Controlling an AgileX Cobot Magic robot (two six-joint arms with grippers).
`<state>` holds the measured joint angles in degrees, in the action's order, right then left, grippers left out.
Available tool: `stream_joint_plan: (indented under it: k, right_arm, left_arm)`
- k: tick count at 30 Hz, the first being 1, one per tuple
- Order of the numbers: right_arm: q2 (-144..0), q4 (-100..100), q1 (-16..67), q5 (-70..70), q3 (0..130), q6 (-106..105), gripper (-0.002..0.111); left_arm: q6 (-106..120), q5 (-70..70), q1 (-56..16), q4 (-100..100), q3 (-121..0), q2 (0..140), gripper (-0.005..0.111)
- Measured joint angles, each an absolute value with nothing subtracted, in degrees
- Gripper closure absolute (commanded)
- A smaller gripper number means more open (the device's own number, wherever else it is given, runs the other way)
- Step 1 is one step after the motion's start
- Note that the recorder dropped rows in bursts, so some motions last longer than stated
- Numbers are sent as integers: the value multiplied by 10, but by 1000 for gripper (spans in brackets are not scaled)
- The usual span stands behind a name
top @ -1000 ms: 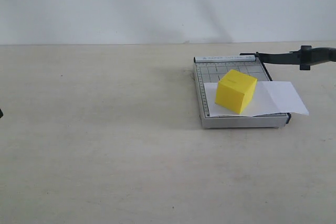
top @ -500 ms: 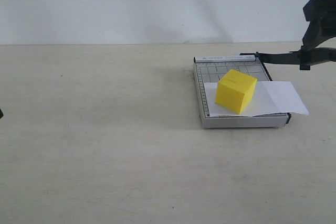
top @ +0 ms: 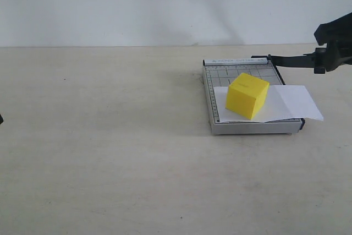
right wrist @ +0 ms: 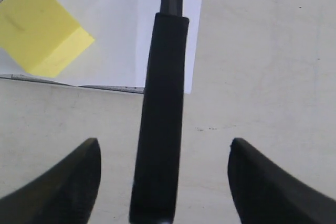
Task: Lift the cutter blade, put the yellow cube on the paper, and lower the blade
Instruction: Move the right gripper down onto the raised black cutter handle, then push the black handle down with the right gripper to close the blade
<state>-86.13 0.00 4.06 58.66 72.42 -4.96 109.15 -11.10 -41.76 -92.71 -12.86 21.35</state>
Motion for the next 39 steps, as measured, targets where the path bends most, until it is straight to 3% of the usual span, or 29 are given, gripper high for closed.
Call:
stream_joint_plan:
  k: [7, 14, 16, 34, 39]
  right_arm:
    - [-884, 20, 41, 584, 724, -68, 47]
    - [-888, 32, 41, 582, 724, -81, 101]
    - [-888, 25, 40, 582, 724, -79, 108]
    - [-888, 33, 39, 582, 723, -75, 108]
    - [-879, 40, 37, 546, 672, -87, 108]
  left_arm:
    - [1095, -111, -418, -927, -129, 214, 102]
    - [1095, -111, -418, -926, -129, 214, 102]
    - [1095, -111, -418, -926, -129, 214, 102]
    - [1095, -111, -418, -926, -129, 214, 102]
    - [1096, -111, -418, -926, -129, 214, 102]
